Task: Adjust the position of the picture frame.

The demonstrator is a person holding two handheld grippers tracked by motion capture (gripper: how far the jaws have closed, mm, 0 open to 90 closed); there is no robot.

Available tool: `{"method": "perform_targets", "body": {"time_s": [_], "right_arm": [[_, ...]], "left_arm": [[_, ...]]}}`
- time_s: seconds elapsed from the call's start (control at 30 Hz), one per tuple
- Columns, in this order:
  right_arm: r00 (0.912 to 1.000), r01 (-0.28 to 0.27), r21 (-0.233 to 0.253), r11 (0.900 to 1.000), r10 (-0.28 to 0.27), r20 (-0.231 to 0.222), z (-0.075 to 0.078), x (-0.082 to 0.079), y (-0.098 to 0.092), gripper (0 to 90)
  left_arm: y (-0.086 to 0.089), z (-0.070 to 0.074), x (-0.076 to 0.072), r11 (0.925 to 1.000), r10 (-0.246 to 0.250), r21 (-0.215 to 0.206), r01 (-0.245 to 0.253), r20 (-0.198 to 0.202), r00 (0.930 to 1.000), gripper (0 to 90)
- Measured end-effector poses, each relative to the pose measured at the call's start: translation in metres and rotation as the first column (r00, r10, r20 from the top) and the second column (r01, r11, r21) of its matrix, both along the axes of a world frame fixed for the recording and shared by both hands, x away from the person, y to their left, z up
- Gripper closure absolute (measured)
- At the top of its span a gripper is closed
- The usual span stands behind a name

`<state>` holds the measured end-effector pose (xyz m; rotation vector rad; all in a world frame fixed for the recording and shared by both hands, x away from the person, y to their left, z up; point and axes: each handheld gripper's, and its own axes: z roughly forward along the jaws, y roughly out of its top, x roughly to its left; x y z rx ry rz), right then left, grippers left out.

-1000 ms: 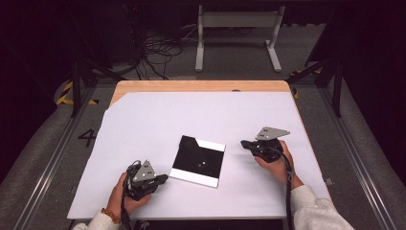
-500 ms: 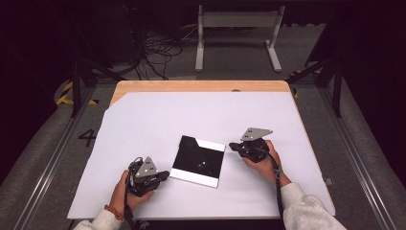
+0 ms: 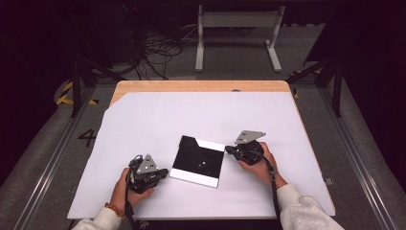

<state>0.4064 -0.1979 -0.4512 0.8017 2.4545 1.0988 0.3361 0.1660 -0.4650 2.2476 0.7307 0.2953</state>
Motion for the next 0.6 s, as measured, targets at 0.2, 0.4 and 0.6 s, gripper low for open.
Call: {"method": "perform_targets", "body": {"time_s": [0.2, 0.4, 0.6], "right_arm": [[0.9997, 0.024, -0.003, 1.000, -0.024, 0.004, 0.000, 0.006, 0.001, 90.0], [0.9989, 0.045, -0.025, 0.999, -0.045, 0.015, -0.003, 0.014, 0.004, 90.0], [0.9984, 0.054, -0.036, 0.998, -0.053, 0.020, -0.005, 0.018, 0.007, 90.0]], "left_arm": [[-0.004, 0.001, -0.004, 0.9990, -0.044, 0.004, 0.044, -0.007, 0.9990, 89.9], [-0.010, 0.001, -0.012, 0.9965, -0.081, 0.021, 0.081, 0.000, 0.9967, 90.0], [-0.012, 0.001, -0.010, 0.9972, -0.072, 0.020, 0.072, 0.006, 0.9974, 89.1]]}}
